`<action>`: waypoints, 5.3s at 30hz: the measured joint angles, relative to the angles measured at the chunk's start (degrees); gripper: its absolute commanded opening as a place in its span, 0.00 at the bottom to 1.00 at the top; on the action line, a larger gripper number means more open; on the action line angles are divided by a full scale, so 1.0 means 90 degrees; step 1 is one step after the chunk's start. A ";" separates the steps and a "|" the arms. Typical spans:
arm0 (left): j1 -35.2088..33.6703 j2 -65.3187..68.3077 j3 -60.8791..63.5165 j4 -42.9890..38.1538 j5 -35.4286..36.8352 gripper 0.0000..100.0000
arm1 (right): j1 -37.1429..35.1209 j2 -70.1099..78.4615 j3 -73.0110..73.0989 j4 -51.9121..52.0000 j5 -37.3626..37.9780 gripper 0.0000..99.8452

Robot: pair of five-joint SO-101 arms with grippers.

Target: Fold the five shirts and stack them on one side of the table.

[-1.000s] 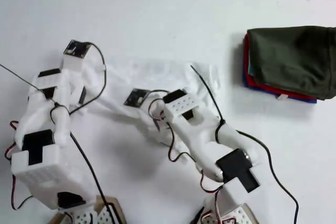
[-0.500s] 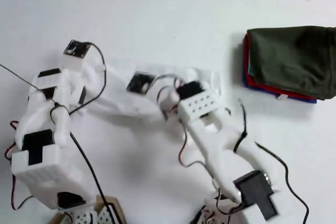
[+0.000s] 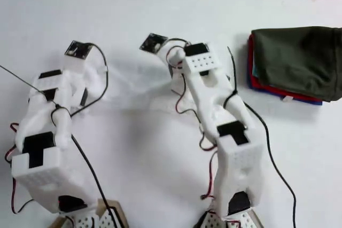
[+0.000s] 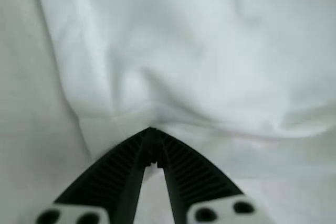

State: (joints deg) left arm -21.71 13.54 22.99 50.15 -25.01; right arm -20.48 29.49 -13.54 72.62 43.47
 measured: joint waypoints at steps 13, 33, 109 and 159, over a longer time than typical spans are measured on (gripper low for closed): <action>0.0000 0.0000 0.0000 0.0000 0.0000 0.03 | 0.0586 0.0430 -0.1475 0.0742 -0.1934 0.03; 0.0000 0.0000 0.0000 0.0000 -0.0010 0.03 | -0.0615 0.0957 -0.1534 0.0723 -0.1895 0.02; -0.0537 0.5382 -0.9407 0.5675 0.1231 0.03 | 0.1485 -0.7111 0.4728 0.1309 -0.1182 0.02; 0.4171 0.2061 -0.6847 0.4532 0.1407 0.22 | 0.3761 -0.7170 0.9983 -0.4103 -0.1201 0.02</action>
State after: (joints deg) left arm 15.82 32.09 -38.64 90.95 -12.35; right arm 13.36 -35.03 76.31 35.69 32.66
